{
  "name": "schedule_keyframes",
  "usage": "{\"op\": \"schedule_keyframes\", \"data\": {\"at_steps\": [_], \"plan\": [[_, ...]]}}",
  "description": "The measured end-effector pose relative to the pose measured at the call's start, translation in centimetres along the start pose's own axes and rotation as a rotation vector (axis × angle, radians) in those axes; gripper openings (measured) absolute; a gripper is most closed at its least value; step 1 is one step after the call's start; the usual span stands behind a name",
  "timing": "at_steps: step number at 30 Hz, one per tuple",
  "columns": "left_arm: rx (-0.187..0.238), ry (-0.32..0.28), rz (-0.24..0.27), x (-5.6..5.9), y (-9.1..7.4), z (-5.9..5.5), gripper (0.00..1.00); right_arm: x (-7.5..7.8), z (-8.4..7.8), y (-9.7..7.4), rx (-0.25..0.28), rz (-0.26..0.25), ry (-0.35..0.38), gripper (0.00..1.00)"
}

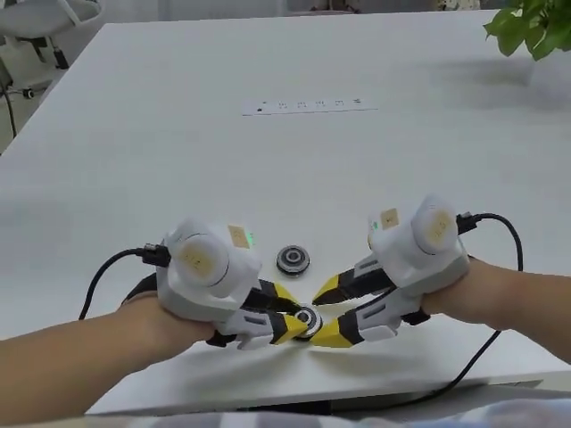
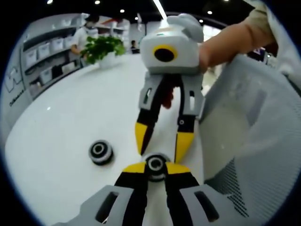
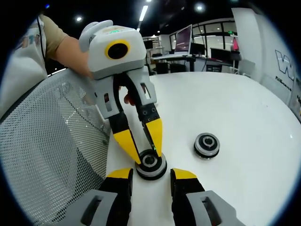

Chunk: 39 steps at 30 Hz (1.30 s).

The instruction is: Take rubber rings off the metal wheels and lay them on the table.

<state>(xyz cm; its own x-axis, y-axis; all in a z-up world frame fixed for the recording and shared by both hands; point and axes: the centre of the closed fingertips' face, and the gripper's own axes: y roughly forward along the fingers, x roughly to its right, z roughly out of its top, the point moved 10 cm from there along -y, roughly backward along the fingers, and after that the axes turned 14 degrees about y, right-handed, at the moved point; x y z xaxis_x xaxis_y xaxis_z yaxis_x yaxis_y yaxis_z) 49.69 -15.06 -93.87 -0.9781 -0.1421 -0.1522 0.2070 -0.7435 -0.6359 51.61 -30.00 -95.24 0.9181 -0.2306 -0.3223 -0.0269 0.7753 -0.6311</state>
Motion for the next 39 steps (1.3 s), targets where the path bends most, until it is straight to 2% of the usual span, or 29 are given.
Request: {"op": "schedule_keyframes", "data": {"at_steps": [11,25,33,36,39], "plan": [[0.003,0.005,0.011,0.0,0.0,0.0,0.13,0.2,-0.3,0.3,0.031,0.005,0.054,0.28],[0.01,0.004,0.024,-0.1,0.1,0.0,0.13,0.1,-0.6,0.0,0.02,-0.001,0.031,0.21],[0.012,0.003,0.029,-0.1,0.1,-0.1,0.13,0.2,-0.9,-0.3,0.015,-0.007,0.038,0.14],[0.013,0.004,0.03,-0.1,0.2,-0.1,0.13,0.3,-1.1,-0.5,0.011,-0.012,0.043,0.07],[0.013,0.003,0.032,-0.1,0.1,-0.1,0.13,0.3,-1.1,-0.5,0.014,-0.011,0.058,0.06]]}}
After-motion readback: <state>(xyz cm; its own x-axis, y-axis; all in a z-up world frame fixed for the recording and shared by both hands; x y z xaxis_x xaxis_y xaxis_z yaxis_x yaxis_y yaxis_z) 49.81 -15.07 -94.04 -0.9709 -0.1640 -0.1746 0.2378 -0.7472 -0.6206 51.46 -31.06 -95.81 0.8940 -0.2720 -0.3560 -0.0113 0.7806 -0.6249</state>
